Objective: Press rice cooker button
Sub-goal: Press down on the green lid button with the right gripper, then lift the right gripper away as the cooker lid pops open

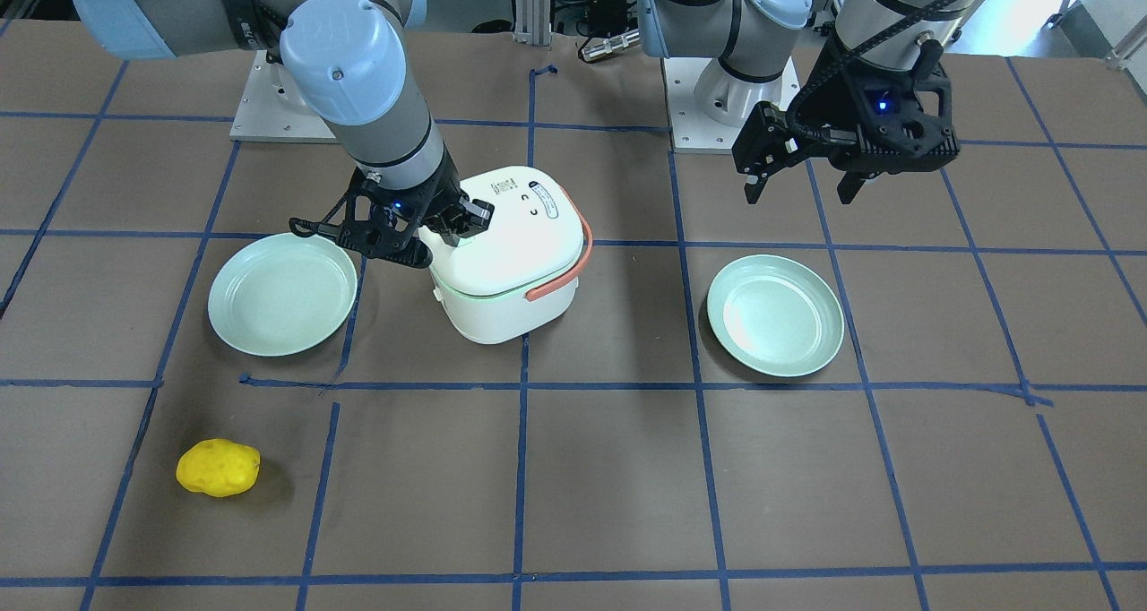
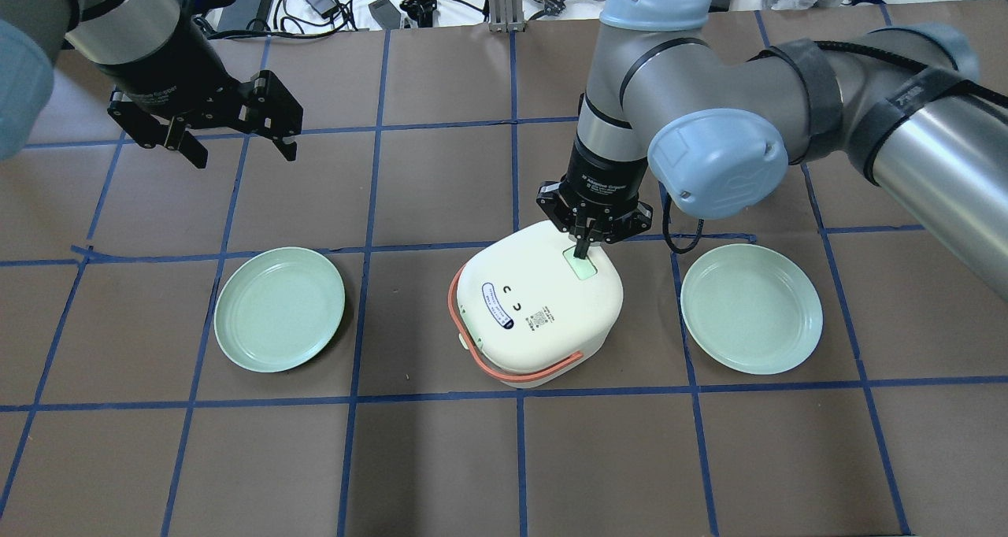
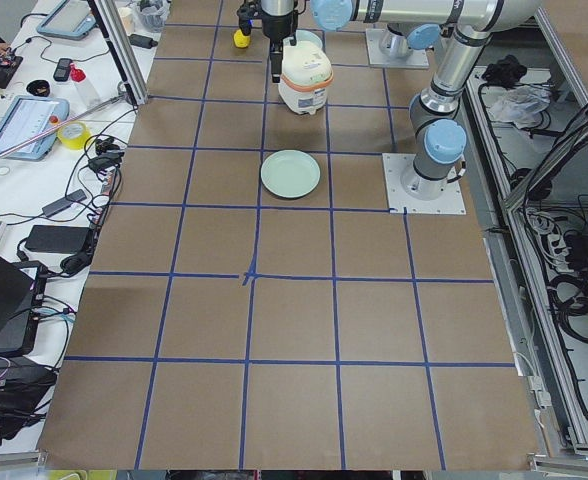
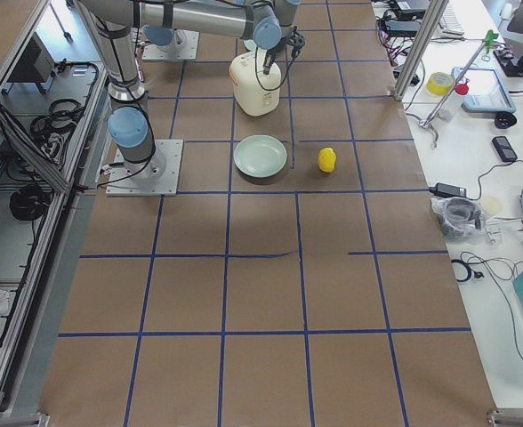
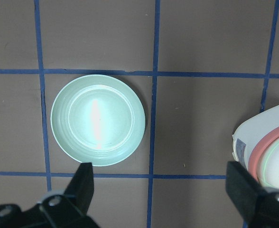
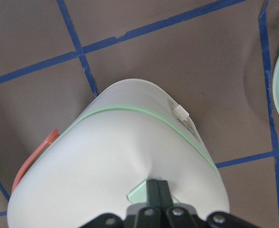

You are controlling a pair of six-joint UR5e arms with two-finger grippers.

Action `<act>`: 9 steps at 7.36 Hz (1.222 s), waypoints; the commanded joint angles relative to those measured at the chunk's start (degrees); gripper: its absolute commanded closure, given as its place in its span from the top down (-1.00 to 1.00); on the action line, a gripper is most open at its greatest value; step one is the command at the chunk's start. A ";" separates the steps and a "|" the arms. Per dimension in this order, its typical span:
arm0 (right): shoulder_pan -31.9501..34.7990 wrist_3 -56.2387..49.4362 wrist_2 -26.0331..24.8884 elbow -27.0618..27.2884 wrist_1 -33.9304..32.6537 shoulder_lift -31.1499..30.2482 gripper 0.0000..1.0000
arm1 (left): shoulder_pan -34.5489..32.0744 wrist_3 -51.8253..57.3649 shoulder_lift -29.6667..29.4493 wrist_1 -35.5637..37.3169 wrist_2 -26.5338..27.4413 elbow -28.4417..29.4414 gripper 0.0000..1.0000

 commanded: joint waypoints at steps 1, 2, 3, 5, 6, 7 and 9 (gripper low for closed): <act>-0.01 3.05 0.03 -4.77 5.49 -1.12 -1.00 | 0.00 0.03 0.00 0.00 0.00 0.00 1.00; -0.09 3.06 -0.58 -8.71 9.61 -1.30 -1.00 | 0.00 0.03 0.00 0.00 0.00 0.00 1.00; -0.18 3.06 -1.80 -12.75 11.48 -1.30 -1.00 | 0.00 0.03 0.00 0.00 0.00 0.00 1.00; -1.32 -1.82 -10.14 -15.95 10.97 -1.21 0.98 | 0.00 0.03 0.00 0.00 0.00 0.00 1.00; -2.98 -6.03 -10.42 -15.87 10.10 -1.04 1.00 | 0.00 0.03 0.00 0.00 0.00 0.00 1.00; -7.60 -8.69 -9.90 -15.70 10.79 -1.12 1.00 | 0.00 0.03 0.00 0.00 0.00 0.00 1.00; -14.04 -15.01 -9.90 -15.78 10.45 -1.21 1.00 | 0.00 0.03 0.00 0.00 0.00 0.00 1.00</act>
